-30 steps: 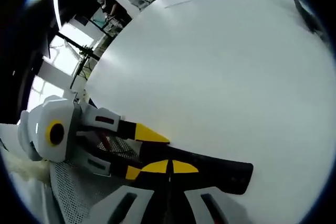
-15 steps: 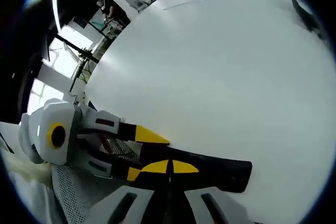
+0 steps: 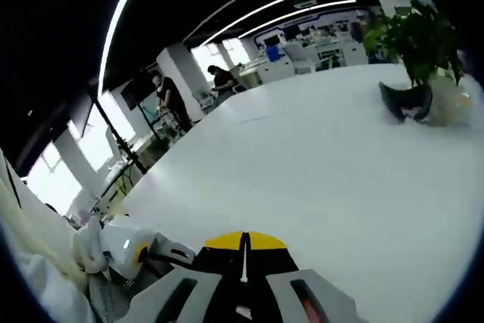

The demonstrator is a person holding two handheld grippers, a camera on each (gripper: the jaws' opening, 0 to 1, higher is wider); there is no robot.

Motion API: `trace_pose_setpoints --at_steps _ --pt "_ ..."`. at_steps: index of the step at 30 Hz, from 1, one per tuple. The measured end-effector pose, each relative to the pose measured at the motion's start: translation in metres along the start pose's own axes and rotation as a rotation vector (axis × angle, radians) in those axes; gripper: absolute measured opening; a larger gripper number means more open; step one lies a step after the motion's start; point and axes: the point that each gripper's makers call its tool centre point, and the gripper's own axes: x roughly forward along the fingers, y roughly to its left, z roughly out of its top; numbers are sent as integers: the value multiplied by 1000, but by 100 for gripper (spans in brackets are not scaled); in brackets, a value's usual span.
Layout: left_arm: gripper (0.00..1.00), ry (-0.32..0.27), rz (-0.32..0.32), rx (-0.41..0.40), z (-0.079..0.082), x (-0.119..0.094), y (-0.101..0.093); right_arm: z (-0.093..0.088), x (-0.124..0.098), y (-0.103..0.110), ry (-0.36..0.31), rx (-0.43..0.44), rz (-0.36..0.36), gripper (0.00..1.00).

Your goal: Press the specified remote control buttons in sequence, fully releasing each button before pressing the next.

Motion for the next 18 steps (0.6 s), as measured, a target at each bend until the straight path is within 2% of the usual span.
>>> trace_pose_setpoints --at_steps 1,2,4,6,8,11,14,18 --pt "25 0 -2 2 0 0 0 5 -5 -3 -28 3 -17 1" --pt "25 0 -3 4 0 0 0 15 -12 -6 -92 3 -36 5" --pt "25 -3 -5 7 0 0 0 27 -23 -10 -175 -32 -70 12" --pt "25 -2 -6 6 0 0 1 32 -30 -14 -212 -69 -104 23" --pt "24 -1 -7 9 0 0 1 35 -34 -16 -243 -115 -130 35" --pt "24 2 -10 10 0 -1 1 35 -39 -18 -273 -148 -165 48" --pt "24 3 -15 17 0 -1 2 37 -40 -18 -309 -154 -178 71" --pt "24 8 -20 18 -1 -2 5 40 -42 -23 -326 -218 -244 83"
